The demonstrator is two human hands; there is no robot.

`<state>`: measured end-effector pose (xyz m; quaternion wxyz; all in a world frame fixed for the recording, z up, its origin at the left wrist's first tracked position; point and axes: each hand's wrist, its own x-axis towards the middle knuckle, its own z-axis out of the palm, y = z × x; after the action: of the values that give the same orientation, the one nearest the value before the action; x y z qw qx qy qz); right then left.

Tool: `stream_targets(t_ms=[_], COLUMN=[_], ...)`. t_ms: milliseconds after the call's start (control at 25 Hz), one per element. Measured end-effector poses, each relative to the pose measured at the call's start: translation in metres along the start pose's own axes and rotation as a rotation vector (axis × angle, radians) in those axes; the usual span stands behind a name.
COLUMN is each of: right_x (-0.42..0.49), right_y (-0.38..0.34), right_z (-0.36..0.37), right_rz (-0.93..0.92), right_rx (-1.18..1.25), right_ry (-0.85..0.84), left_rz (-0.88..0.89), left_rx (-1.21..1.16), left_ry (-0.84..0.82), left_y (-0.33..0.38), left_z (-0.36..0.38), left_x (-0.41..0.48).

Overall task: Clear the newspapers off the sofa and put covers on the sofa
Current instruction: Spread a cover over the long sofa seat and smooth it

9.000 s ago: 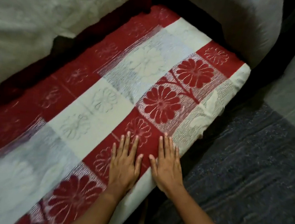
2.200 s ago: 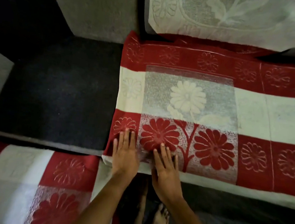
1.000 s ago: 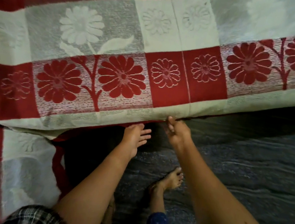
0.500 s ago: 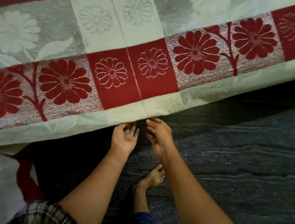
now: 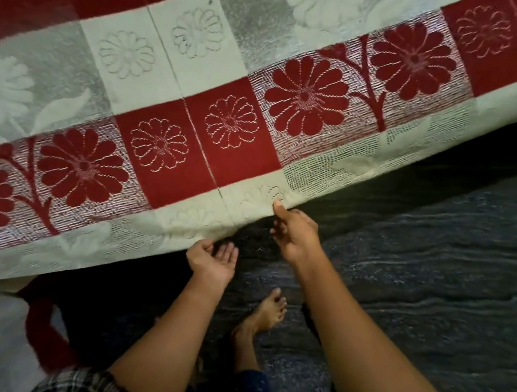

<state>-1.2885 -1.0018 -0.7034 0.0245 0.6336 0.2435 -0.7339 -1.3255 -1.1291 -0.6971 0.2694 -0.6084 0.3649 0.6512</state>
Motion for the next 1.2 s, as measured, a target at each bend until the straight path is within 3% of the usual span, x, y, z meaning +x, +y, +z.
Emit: stream_targets(t_ms=[200,320,520,600,760,960,1200], right_x=[-0.011,-0.011,0.004,0.002,-0.017,-0.006,-0.005], right_y=[-0.01,-0.019,-0.042,-0.049,-0.055,-0.086,-0.104], right_z=[-0.012,-0.024,-0.04,-0.049,-0.074,-0.099,-0.145], right_rz=[-0.006,-0.057,-0.075,-0.102,-0.06,-0.118,-0.067], right_rx=[0.078,0.066,0.401,0.41,0.288,0.553,0.355], right_ry=[-0.143,-0.126,-0.13,-0.116,-0.056,-0.07,-0.016], left_rz=[-0.055,-0.059,0.043,0.068,-0.012,-0.058,-0.204], left_rx=[-0.069,0.0,0.13,0.098,0.163,0.289,0.251], left_ry=[-0.365,-0.36,-0.298,-0.278,-0.386,-0.319,-0.403], left_y=[-0.04,-0.046,-0.055,-0.062,-0.102,-0.131,-0.183], left_z=[0.052,0.061,0.045,0.047,0.059,0.069,0.107], left_x=[-0.026,-0.026,-0.021,-0.02,-0.035,-0.04,-0.056])
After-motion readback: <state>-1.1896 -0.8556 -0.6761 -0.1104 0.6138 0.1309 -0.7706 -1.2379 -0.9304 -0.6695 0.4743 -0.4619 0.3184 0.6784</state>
